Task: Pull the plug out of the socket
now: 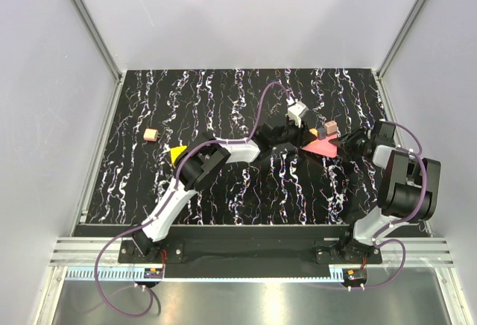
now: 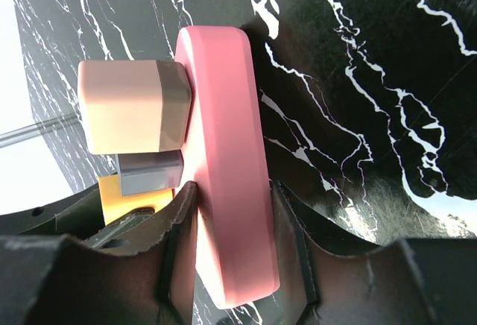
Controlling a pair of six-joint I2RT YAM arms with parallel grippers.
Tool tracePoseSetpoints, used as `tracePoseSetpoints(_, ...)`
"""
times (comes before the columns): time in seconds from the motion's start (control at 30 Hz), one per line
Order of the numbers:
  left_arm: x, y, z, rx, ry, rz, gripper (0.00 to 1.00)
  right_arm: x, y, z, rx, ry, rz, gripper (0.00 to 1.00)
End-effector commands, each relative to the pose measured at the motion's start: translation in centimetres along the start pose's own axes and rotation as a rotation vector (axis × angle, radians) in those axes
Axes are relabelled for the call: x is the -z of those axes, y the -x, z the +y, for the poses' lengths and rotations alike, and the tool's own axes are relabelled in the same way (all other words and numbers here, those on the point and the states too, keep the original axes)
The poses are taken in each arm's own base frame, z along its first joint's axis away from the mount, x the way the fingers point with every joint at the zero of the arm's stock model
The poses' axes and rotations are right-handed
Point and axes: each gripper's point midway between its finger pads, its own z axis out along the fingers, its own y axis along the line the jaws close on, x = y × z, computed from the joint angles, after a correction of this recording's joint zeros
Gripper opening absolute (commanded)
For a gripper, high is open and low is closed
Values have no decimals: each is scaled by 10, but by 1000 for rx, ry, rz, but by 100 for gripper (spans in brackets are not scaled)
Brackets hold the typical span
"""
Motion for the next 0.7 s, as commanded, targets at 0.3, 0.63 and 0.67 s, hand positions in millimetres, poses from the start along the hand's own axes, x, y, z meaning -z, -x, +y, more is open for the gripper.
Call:
tracePoseSetpoints(0.3,22,134,-79,-53,-257,-367,0,-1,-41,-67,-55,-288,101,0)
tracePoseSetpoints(0.63,11,139,-56,-20,-166,-389,0,-2,-40,-66,-48,-298,90,0)
tracePoseSetpoints(0.67,10,139,-55,-10,-168,-395,0,-2,-41,-66,-45,-295,91,0)
